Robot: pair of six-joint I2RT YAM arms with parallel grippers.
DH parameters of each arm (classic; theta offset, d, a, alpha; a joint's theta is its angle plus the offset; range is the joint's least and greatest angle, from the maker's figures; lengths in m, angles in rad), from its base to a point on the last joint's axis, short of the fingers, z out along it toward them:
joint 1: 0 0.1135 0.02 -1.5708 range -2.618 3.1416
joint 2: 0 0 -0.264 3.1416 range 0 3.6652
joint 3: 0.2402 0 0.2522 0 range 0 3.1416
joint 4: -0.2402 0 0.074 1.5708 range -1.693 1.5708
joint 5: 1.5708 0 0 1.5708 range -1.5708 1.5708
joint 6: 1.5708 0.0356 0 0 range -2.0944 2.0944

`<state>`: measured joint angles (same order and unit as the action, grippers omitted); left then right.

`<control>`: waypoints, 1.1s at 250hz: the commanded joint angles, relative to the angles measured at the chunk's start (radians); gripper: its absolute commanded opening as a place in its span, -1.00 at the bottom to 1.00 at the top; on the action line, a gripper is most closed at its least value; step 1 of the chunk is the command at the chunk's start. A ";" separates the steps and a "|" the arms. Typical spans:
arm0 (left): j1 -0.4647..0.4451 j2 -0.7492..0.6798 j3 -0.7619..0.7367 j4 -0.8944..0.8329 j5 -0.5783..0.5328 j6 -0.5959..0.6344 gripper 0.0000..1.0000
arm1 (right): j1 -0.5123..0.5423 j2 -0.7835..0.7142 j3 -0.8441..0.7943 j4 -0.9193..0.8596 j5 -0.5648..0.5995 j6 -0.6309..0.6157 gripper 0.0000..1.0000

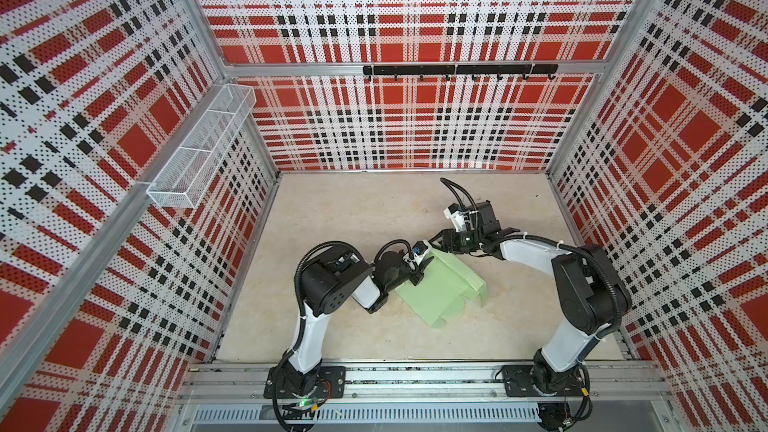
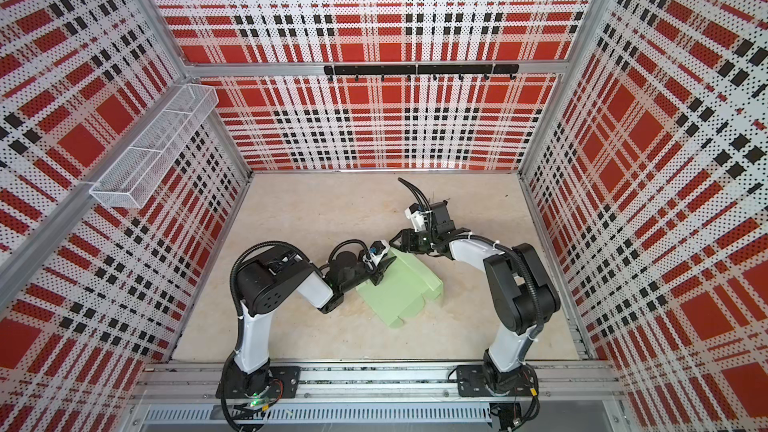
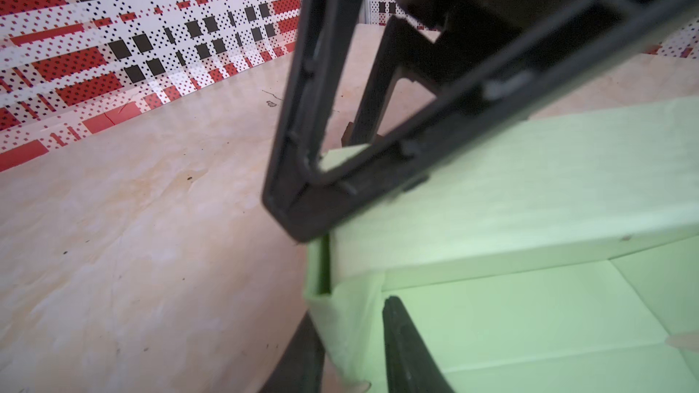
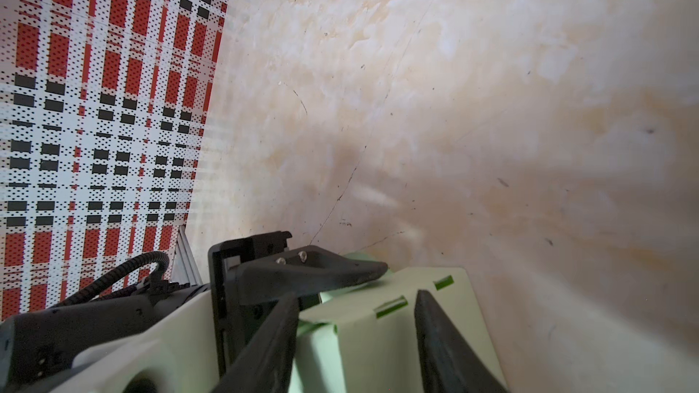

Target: Fold the paper box

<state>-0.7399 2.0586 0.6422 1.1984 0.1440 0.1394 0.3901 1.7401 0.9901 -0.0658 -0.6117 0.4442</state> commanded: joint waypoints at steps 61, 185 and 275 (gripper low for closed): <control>-0.064 0.038 0.048 0.140 -0.190 -0.099 -0.40 | -0.008 0.048 -0.054 -0.052 0.046 0.034 -0.03; -0.092 0.070 0.080 0.150 -0.278 -0.097 -0.79 | -0.008 0.044 -0.065 -0.048 0.030 0.061 -0.08; -0.116 0.085 0.076 0.146 -0.311 -0.098 -0.79 | -0.008 0.035 -0.099 0.001 0.028 0.094 -0.10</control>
<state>-0.8371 2.1181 0.7132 1.3170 -0.1471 0.0521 0.3798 1.7401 0.9428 0.0219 -0.6434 0.5358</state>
